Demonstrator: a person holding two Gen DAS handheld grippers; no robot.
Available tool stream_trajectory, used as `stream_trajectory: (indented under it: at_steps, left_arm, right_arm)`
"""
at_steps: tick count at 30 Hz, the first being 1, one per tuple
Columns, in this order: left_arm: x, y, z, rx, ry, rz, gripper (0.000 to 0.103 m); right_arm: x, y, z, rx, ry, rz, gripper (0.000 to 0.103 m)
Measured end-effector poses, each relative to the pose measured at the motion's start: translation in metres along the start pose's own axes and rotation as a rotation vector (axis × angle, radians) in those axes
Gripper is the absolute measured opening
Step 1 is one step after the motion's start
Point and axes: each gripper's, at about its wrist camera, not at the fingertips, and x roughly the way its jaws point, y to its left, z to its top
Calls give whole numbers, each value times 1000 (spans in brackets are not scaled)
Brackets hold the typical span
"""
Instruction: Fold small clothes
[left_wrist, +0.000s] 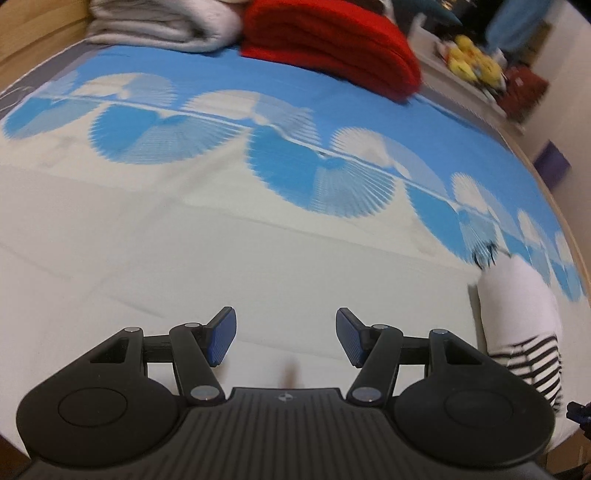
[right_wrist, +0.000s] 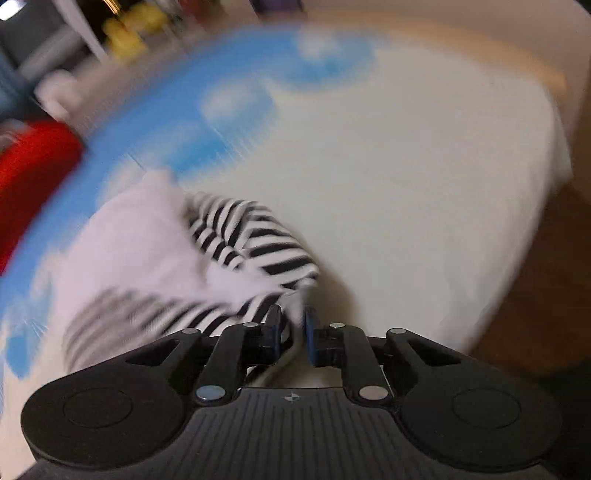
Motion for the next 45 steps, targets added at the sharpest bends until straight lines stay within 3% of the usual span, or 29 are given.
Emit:
stream_trajectory:
  at_steps: [2,5,7,10,13,17,19,21,23,27,30,33,35,36,38,39,41,45]
  left_arm:
    - [8,-20,-3,44,11,-2,65]
    - [17,-46,-8,123,16,5,65]
    - [21,-60,-12,168,12,9,65]
    - [24,-73,-19,209,0,8,65]
    - [22,-83,-26,263,-33,19,65]
    - [7,-95,-41,365,-91,30,66]
    - [3,-99,-48,344,-77,11,66]
    - [4,-111,-52,293,-56,-17,67]
    - [7,-130,-55,255,-47,-48,71]
    - [19,-190,-60,202,-29,-185,83]
    - [35,-232,-63,160,6,-254,84]
    - [52,-254,-72,100,56,-290,84]
    - [65,-259,-81,63,107,-315,84]
    - [73,-261,-86,58,139,-321,84]
    - [87,-264,-96,71,197,-302,85]
    - [90,-262,-100,78,208,-298,87]
    - [91,-259,-99,64,210,-294,87]
    - [82,-254,-94,15,188,-333,86]
  right_arm:
    - [-6,-20,14,53,-10,33,17]
    - [-23,-19,43,-14,-100,127,38]
    - [-22,-8,64,-96,-111,235,38]
    - [0,23,94,-235,-35,398,43]
    - [36,52,108,-319,55,452,48]
    - [86,62,117,-240,120,493,53]
    - [101,61,114,-174,205,476,54]
    - [109,71,112,-183,231,506,53]
    - [111,78,112,-247,225,505,51]
    - [99,74,115,-272,228,567,12]
    - [79,58,129,-200,164,621,9]
    - [50,39,146,-107,43,699,9]
    - [49,33,152,-117,9,657,9]
    - [58,30,154,-116,37,587,9]
    - [94,30,148,-151,183,419,9]
    - [108,29,144,-156,235,378,9]
    - [113,26,145,-136,241,385,11]
    - [94,21,153,-153,159,395,34]
